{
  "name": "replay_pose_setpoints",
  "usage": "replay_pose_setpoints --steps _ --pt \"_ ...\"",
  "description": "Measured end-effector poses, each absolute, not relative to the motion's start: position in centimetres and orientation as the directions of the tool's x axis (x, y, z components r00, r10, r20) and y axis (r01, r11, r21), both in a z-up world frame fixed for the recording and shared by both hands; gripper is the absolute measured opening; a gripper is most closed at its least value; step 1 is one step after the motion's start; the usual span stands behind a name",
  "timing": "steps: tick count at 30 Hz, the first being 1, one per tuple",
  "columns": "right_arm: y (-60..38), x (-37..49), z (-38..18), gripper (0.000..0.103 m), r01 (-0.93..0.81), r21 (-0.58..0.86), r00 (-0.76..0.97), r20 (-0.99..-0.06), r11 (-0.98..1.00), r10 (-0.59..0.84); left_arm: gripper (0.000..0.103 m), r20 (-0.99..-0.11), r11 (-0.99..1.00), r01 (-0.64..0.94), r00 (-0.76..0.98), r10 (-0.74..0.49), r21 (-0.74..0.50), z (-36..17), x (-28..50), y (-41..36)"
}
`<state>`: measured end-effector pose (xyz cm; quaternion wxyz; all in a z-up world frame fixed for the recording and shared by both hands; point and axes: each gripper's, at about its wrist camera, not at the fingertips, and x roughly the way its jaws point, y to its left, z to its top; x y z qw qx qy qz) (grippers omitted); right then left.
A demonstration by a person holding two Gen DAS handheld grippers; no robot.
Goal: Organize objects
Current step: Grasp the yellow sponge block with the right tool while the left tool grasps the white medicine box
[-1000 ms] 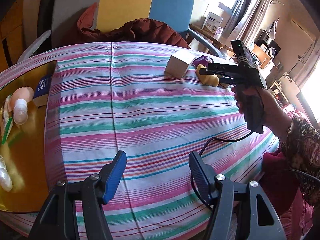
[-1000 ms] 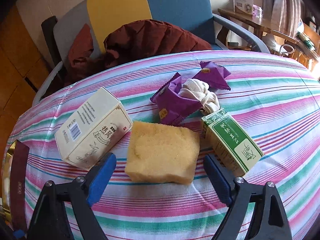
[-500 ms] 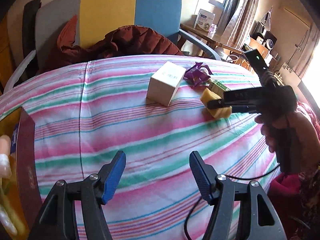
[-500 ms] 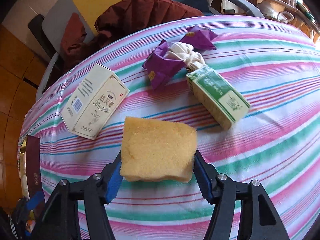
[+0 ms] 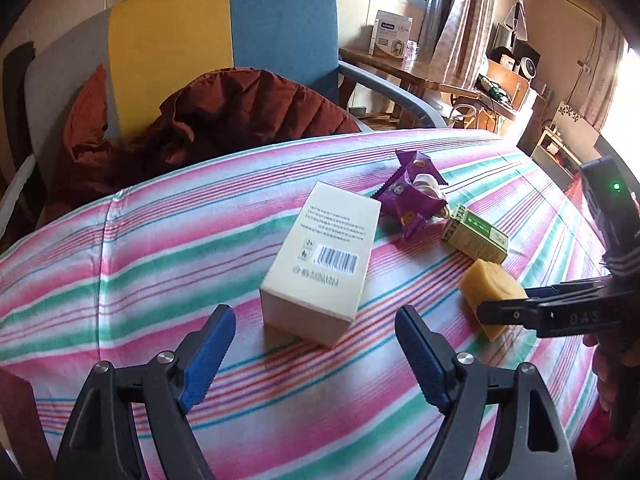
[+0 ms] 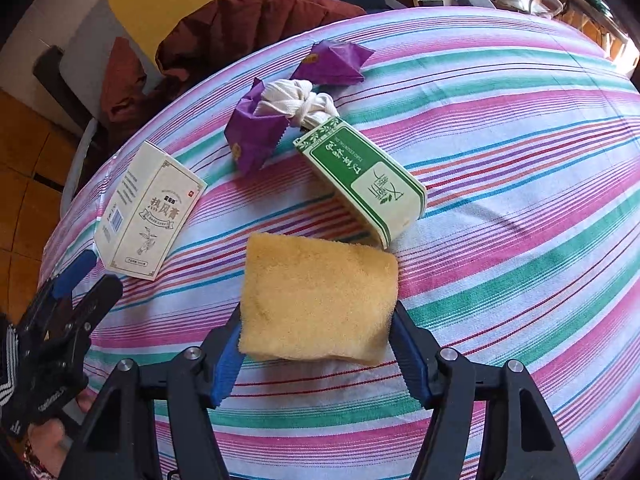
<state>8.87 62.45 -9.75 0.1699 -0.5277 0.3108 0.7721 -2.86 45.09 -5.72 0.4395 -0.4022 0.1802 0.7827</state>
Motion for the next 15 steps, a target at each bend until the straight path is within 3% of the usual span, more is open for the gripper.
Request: replay_pose_setpoints --steps 8,14,15 --pt "62.0 8.7 -9.7 0.069 -0.585 0.271 -0.374 -0.926 -0.765 -0.042 0.084 -0.771 -0.487 -0.871 -0.349 0.533 0.057 -6.7 -2.5 47.9" --pt "61.7 8.6 -9.6 0.069 -0.575 0.268 -0.379 -0.924 -0.773 -0.038 0.084 -0.752 -0.532 -0.845 -0.384 0.536 0.052 -7.5 -2.6 48.6" --pt "61.6 8.6 -9.6 0.069 -0.573 0.266 -0.379 -0.924 -0.775 -0.037 0.08 -0.752 -0.535 -0.844 -0.383 0.536 0.048 -7.7 -2.6 48.7"
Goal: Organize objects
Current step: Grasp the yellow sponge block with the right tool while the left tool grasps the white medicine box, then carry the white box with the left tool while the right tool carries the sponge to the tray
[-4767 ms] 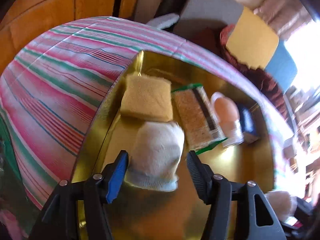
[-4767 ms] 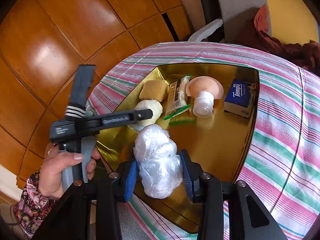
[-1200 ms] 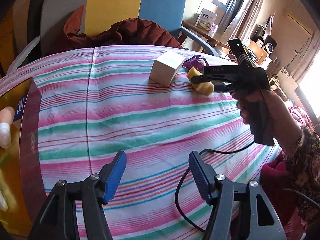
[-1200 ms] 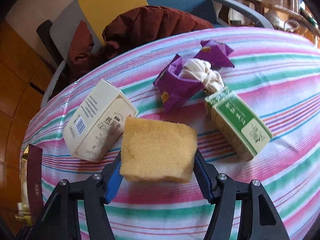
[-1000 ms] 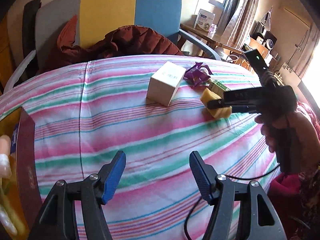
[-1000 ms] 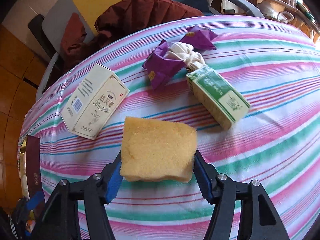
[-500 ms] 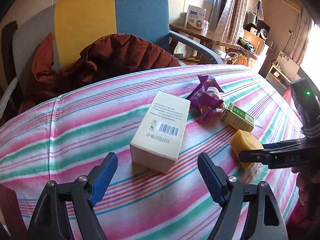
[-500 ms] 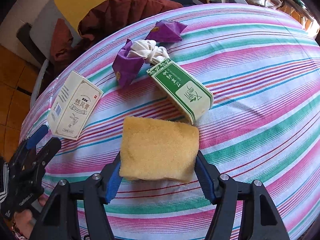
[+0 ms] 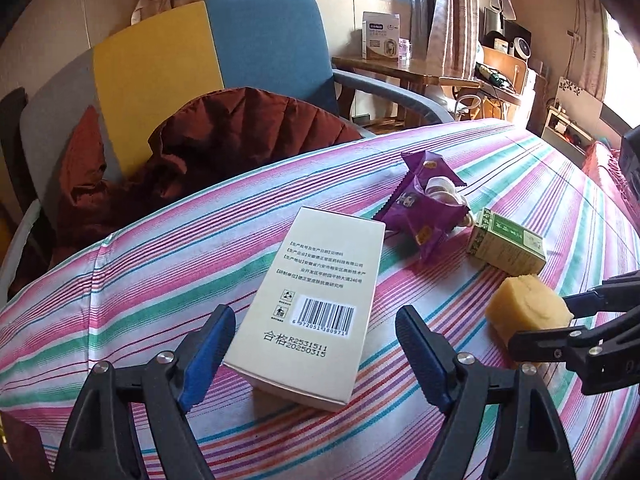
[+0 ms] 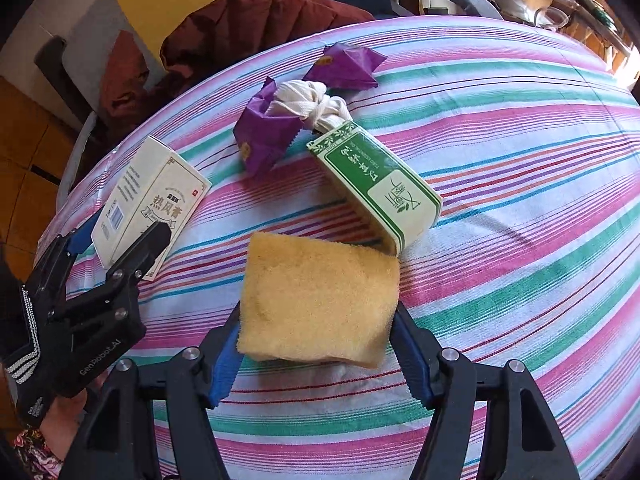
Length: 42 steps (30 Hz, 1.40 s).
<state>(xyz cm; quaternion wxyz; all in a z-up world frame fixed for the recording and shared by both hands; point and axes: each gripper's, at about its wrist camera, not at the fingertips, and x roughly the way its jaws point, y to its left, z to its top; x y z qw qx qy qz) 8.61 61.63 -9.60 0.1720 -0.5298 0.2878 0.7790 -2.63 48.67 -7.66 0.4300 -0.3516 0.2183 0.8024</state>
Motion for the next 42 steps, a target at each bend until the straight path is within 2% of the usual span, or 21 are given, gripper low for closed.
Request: replay_pose_setpoints --steps 2,4,16,22,30,42 --pt "61.5 8.6 -9.6 0.069 -0.568 0.269 -0.382 -0.923 -0.778 -0.04 0.062 -0.76 -0.547 -0.836 -0.389 0.52 0.054 -8.3 -2.7 48.8" --pt "61.4 8.6 -9.5 0.069 -0.561 0.273 -0.385 -0.922 -0.781 -0.046 0.051 -0.772 -0.562 -0.825 -0.394 0.499 0.058 -8.9 -2.9 48.7" --pt "60.3 8.3 -9.3 0.067 -0.493 0.341 -0.428 -0.896 -0.801 -0.118 0.05 -0.747 -0.635 -0.769 -0.464 0.476 0.073 -9.1 -2.5 46.2" --pt "59.6 6.6 -9.9 0.067 -0.445 0.353 -0.438 -0.887 -0.823 -0.144 0.05 -0.716 -0.672 -0.74 -0.487 0.5 0.034 -8.4 -1.5 43.1" --pt "57.9 6.0 -9.3 0.066 -0.376 0.343 -0.453 -0.879 -0.861 -0.152 0.05 -0.657 -0.697 -0.717 -0.525 0.541 0.0 -7.2 1.0 38.2" --pt "54.1 5.2 -9.2 0.066 -0.242 0.277 -0.454 -0.879 -0.93 -0.143 0.05 -0.668 -0.746 -0.666 -0.548 0.503 -0.016 -7.4 3.2 31.6"
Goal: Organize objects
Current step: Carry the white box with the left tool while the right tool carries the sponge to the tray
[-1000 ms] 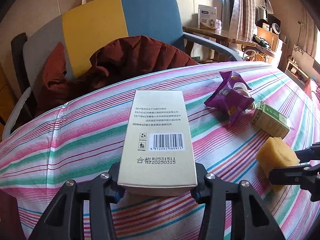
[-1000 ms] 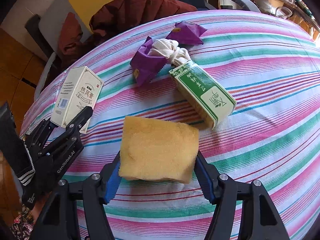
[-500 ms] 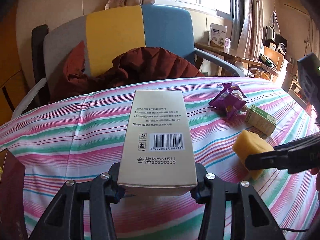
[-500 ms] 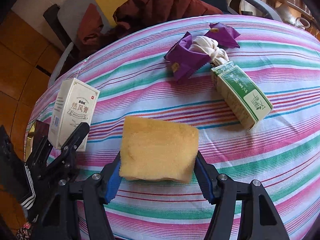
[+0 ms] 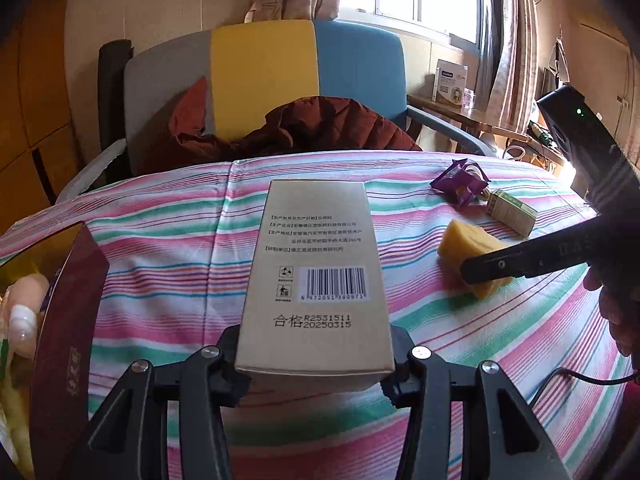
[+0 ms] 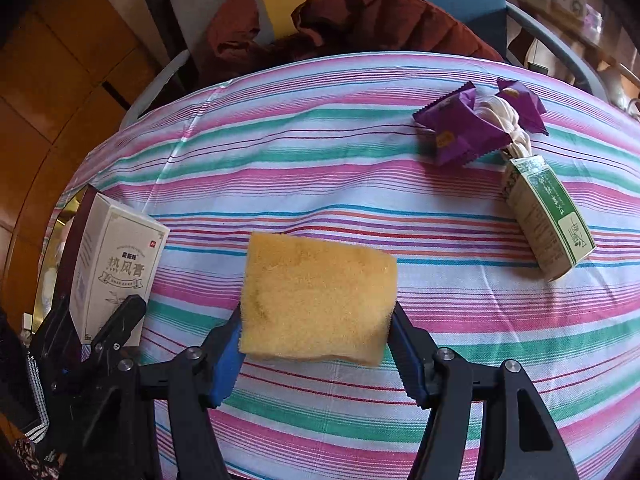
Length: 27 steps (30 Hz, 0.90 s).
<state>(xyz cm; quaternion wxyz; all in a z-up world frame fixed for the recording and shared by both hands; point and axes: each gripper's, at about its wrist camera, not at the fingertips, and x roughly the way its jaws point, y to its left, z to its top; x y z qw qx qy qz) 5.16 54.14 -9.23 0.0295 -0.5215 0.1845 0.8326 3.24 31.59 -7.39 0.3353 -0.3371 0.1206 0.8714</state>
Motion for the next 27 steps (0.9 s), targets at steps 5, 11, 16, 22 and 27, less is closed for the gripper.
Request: replay_pose_setpoints --steps 5,11,16,22,27 --pt "53.0 5.1 -9.1 0.066 -0.193 0.253 -0.465 -0.875 -0.948 -0.139 0.05 -0.679 -0.747 -0.66 -0.514 0.525 -0.078 -7.0 4.4 28.2" --pt "51.7 4.6 -9.6 0.066 -0.157 0.234 -0.463 -0.876 -0.959 -0.138 0.05 -0.66 -0.754 -0.643 -0.509 0.552 -0.135 -5.0 4.9 24.6" --pt "51.4 4.5 -9.5 0.066 -0.153 0.24 -0.473 -0.869 -0.959 -0.143 0.05 -0.664 -0.788 -0.592 -0.524 0.534 -0.167 -3.6 4.2 21.4" --pt "50.6 4.3 -9.3 0.066 -0.132 0.249 -0.496 -0.855 -0.96 -0.153 0.05 -0.685 -0.856 -0.472 -0.553 0.474 -0.211 -3.0 2.3 16.5" --pt "49.8 4.3 -9.0 0.066 -0.106 0.237 -0.512 -0.846 -0.966 -0.151 0.05 -0.718 -0.895 -0.356 -0.545 0.432 -0.269 -3.3 0.2 12.3"
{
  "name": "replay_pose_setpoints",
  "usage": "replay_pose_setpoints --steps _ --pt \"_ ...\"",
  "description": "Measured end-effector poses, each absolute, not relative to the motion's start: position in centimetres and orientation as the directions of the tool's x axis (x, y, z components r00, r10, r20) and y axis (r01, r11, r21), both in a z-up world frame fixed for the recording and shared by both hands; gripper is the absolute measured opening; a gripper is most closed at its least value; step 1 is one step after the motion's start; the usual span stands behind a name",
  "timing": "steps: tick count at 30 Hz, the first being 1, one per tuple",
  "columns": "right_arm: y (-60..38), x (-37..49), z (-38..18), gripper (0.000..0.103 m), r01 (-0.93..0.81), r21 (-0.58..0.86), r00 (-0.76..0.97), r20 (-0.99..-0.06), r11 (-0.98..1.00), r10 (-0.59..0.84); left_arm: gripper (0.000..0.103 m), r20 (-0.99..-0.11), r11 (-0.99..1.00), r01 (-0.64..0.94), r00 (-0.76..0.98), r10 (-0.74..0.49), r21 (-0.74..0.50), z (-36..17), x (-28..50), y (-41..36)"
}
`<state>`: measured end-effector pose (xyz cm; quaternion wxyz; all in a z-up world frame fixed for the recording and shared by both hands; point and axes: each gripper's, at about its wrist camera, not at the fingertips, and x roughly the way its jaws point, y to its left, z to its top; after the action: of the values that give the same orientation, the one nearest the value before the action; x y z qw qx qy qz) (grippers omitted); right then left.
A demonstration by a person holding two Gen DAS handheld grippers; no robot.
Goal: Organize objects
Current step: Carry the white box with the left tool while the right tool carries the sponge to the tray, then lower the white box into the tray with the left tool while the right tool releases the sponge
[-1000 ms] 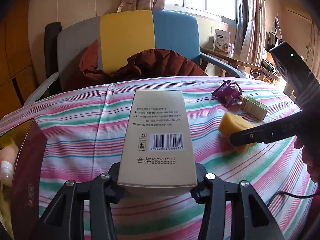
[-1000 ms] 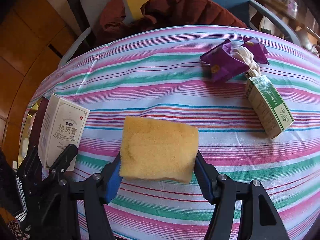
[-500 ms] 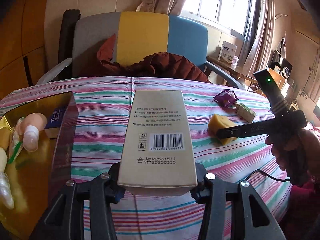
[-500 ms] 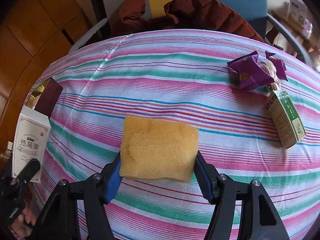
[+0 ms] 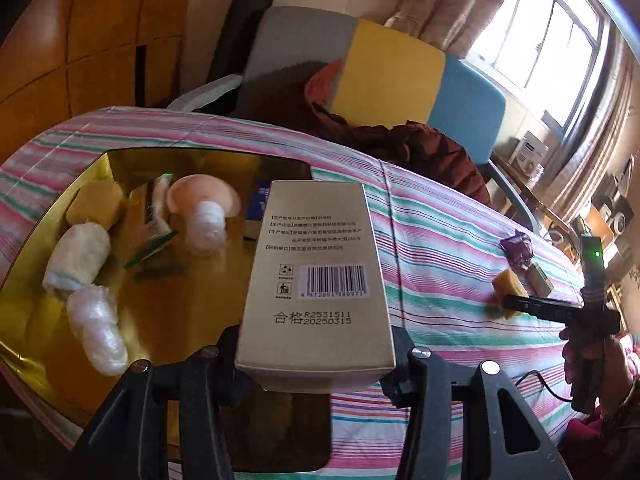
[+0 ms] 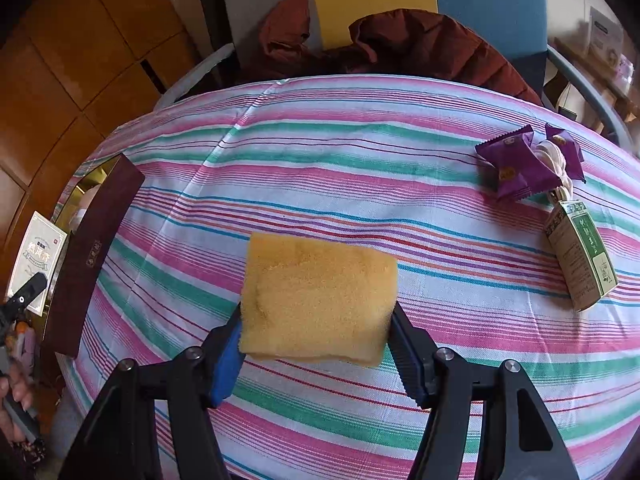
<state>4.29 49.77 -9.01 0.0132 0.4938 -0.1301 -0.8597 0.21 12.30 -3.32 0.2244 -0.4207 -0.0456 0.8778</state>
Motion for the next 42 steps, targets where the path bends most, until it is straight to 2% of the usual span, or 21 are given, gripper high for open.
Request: replay_pose_setpoints --steps 9,17,22,25,31,36,42 --pt "48.5 4.3 -8.8 0.066 -0.068 0.241 -0.534 -0.829 -0.968 -0.168 0.05 -0.784 -0.936 -0.235 -0.514 0.348 -0.262 -5.7 -2.5 8.1" --pt "47.8 4.3 -8.3 0.066 -0.04 0.25 -0.555 -0.811 -0.967 -0.187 0.051 -0.837 -0.966 -0.158 -0.484 0.255 -0.203 -7.3 -4.8 6.3" --pt "47.5 4.6 -7.5 0.066 -0.023 0.255 -0.591 -0.784 -0.967 -0.192 0.066 -0.863 -0.984 -0.103 -0.473 0.179 -0.147 -7.9 -5.8 5.7" --pt "47.1 4.5 -7.0 0.066 -0.023 0.263 -0.6 -0.775 -0.964 -0.197 0.066 -0.845 -0.975 -0.096 -0.488 0.22 -0.198 -7.6 -5.5 5.0" --pt "44.0 4.0 -6.3 0.066 0.007 0.27 -0.572 -0.789 -0.963 -0.225 0.066 -0.787 -0.97 -0.141 -0.567 0.245 -0.2 -6.0 -3.8 5.5" --pt "38.8 3.6 -4.9 0.066 0.091 0.295 -0.569 -0.768 -0.951 -0.293 0.066 -0.717 -0.939 -0.155 -0.61 0.336 -0.308 -4.9 -2.7 5.0" --pt "30.7 2.0 -3.2 0.066 0.221 0.246 -0.573 -0.75 -0.944 -0.33 0.066 -0.716 -0.952 -0.144 -0.631 0.298 -0.27 -4.0 -2.8 5.4"
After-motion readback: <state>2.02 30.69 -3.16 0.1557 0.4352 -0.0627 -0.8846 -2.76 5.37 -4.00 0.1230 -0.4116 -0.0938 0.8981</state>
